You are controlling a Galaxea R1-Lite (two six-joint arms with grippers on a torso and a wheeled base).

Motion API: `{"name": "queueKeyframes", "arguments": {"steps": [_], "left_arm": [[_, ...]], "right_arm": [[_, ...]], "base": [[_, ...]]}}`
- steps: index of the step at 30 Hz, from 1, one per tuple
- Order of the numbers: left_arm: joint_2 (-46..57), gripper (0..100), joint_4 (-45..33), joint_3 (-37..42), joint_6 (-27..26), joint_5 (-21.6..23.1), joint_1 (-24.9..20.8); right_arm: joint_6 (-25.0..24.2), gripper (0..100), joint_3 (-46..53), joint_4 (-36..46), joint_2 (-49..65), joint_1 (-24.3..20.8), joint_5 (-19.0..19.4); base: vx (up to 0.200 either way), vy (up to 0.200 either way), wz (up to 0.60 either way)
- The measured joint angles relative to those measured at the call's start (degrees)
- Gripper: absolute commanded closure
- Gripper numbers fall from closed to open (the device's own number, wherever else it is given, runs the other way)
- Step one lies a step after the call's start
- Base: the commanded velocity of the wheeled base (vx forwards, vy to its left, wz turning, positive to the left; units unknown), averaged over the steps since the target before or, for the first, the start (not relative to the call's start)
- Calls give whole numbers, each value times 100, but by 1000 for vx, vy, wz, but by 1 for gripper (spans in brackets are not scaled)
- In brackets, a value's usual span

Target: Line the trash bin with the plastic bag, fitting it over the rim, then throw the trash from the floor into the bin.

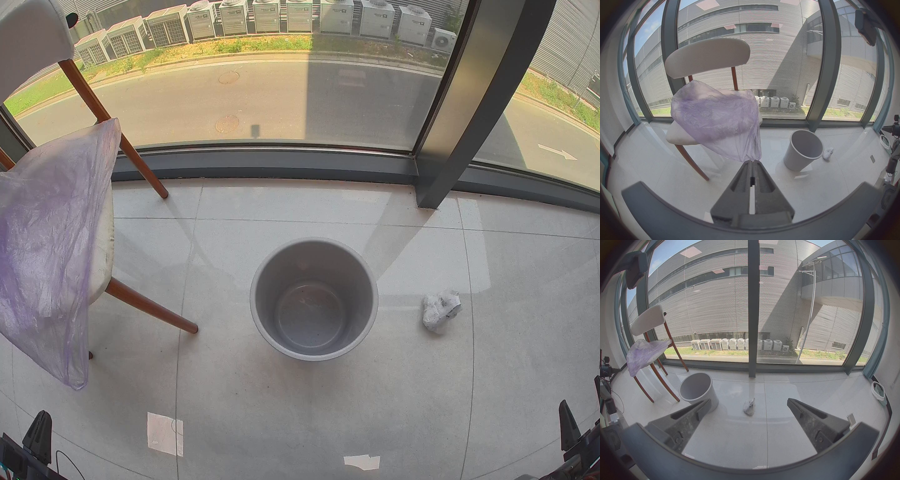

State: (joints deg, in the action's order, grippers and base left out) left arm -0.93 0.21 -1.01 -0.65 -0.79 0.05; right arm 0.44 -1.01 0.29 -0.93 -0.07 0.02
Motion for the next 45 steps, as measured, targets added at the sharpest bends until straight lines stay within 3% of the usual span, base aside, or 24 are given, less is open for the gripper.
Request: {"name": "queueKeyframes", "arguments": {"steps": [13,23,33,45], "left_arm": [[0,100,195,2,0,-77,0],[0,100,1602,0,5,-503,2],[-232,100,950,-909,-266,-831,-5],[-1816,100,1184,-1831,-441,-1196,-222]], "right_arm": [[-15,0,0,-2,0,0,5],[-4,0,5,-5,0,2,7],[-1,0,5,-5,0,0,11],[-1,0,0,-2,0,-2,11]], "base": [[0,0,0],[0,0,0],[0,0,0],[0,0,0]]}}
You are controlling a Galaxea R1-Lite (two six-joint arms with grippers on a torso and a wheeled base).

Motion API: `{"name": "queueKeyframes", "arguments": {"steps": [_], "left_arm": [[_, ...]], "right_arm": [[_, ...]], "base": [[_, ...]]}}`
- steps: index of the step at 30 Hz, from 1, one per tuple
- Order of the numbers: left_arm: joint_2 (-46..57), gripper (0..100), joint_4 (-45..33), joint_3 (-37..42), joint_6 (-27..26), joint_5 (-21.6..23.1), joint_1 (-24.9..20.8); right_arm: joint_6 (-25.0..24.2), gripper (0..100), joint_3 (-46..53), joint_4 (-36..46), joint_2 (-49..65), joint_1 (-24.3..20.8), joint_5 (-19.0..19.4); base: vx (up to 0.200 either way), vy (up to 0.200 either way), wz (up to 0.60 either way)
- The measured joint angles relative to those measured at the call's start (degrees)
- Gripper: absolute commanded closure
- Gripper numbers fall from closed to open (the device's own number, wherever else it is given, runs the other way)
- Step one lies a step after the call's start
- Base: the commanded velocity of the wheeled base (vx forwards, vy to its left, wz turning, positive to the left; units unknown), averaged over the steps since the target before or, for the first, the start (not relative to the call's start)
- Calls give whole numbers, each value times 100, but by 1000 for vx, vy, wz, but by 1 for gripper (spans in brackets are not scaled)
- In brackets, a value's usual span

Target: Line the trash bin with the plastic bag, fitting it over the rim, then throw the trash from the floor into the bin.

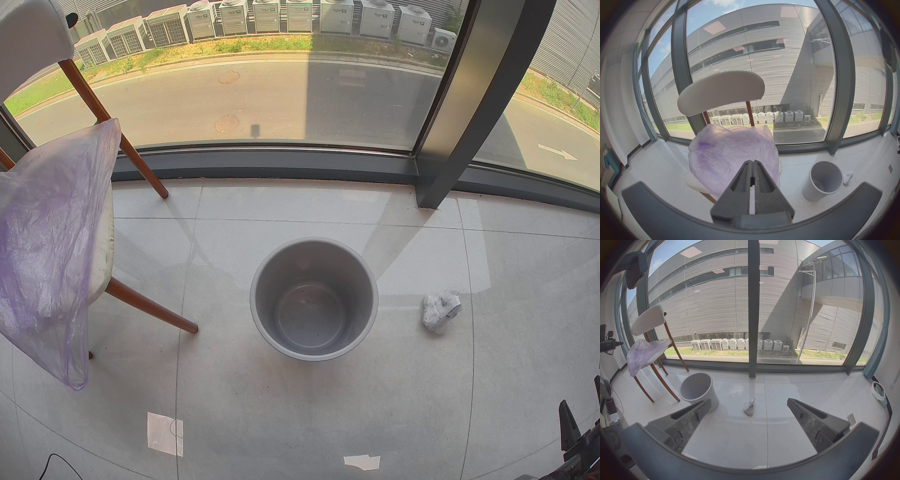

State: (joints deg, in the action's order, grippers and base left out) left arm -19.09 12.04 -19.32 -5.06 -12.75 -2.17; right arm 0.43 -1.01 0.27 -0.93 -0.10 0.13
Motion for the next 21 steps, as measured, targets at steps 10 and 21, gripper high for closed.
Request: {"name": "queueKeyframes", "arguments": {"steps": [10,21], "left_arm": [[-1759,100,-351,-909,9,-20,2],[-3643,100,-360,-1797,13,217,22]], "right_arm": [[-2,0,0,-2,0,0,-2],[35,0,2,0,0,-1,5]], "base": [[0,0,0],[0,0,0]]}}
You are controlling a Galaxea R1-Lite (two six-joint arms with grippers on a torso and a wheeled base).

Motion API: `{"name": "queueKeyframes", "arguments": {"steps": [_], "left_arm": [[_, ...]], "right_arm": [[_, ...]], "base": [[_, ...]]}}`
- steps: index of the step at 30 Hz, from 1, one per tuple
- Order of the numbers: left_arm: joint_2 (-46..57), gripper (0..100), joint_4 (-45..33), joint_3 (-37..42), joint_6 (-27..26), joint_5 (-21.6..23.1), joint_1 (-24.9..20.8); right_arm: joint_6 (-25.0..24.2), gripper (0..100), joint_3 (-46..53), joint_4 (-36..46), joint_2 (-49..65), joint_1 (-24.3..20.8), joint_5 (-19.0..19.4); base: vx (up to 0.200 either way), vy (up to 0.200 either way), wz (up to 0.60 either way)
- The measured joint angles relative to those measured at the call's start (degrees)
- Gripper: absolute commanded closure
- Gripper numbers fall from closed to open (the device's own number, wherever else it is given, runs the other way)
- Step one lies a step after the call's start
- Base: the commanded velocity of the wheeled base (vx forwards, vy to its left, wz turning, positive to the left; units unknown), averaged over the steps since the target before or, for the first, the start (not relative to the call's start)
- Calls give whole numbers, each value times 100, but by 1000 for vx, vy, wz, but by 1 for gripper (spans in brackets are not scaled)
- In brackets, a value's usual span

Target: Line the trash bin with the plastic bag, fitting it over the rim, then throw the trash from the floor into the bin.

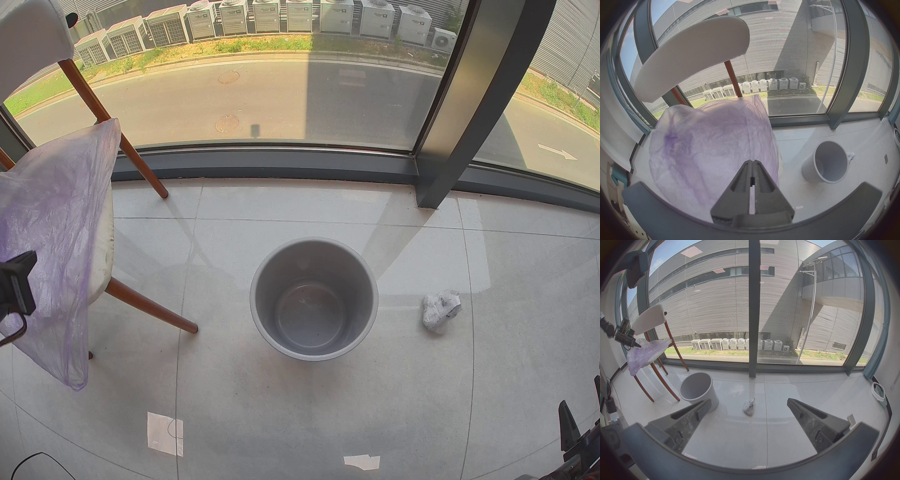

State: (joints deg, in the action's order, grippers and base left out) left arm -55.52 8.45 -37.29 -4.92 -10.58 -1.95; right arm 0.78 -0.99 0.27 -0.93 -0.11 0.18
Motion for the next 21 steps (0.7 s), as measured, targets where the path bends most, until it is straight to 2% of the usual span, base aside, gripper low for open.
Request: {"name": "queueKeyframes", "arguments": {"steps": [9,16,21], "left_arm": [[-1154,100,44,-769,-35,29,6],[-1804,100,156,-1020,-772,-57,-44],[-2249,100,512,-1397,-868,-91,-83]], "right_arm": [[39,0,0,0,0,-20,39],[41,0,0,-2,0,-13,44],[61,0,-2,-2,0,-7,48]], "base": [[0,0,0],[0,0,0],[0,0,0]]}}
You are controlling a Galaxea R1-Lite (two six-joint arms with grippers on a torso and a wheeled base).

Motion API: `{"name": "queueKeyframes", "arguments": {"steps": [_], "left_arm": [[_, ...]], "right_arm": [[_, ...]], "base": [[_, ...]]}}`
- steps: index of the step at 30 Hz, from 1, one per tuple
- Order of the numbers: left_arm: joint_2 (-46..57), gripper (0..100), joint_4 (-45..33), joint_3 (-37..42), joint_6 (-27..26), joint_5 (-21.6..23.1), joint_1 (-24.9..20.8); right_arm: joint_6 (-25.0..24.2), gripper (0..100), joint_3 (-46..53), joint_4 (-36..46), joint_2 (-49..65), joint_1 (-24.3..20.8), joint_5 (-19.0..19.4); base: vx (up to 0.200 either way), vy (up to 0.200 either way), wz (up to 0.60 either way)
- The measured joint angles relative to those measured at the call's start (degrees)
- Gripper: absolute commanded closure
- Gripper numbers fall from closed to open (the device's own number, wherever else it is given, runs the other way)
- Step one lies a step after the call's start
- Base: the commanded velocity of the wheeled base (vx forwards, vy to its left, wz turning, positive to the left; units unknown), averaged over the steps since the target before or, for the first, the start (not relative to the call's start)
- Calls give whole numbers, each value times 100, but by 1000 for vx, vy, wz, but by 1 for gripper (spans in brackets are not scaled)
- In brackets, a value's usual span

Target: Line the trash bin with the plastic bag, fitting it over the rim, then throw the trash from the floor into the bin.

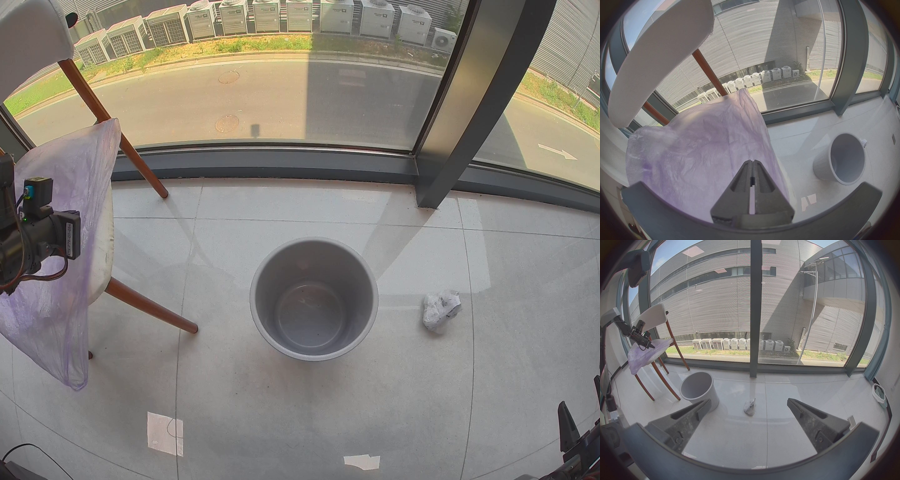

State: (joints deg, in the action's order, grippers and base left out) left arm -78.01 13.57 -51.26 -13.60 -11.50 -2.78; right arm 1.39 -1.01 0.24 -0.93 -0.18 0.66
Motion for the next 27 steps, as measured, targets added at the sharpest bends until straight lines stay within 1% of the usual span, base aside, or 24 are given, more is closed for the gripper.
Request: {"name": "queueKeyframes", "arguments": {"steps": [7,8,13,18,21,23,27], "left_arm": [[-265,100,72,-216,146,-76,-24],[-272,0,68,-212,162,-79,-24],[-245,0,110,-171,197,-21,-50],[-215,0,115,-162,228,189,-306],[-187,0,112,-55,233,206,-391],[-176,0,110,50,226,160,-419],[-173,0,104,182,228,-150,-441]], "right_arm": [[9,0,0,2,0,2,24],[9,0,0,2,0,2,23],[9,0,0,2,0,2,23],[9,0,0,2,0,2,23],[9,0,0,0,0,2,23],[9,0,0,2,0,2,21],[9,0,0,2,0,2,21]], "base": [[0,0,0],[0,0,0],[0,0,0],[0,0,0],[0,0,0],[0,0,0],[0,0,0]]}}
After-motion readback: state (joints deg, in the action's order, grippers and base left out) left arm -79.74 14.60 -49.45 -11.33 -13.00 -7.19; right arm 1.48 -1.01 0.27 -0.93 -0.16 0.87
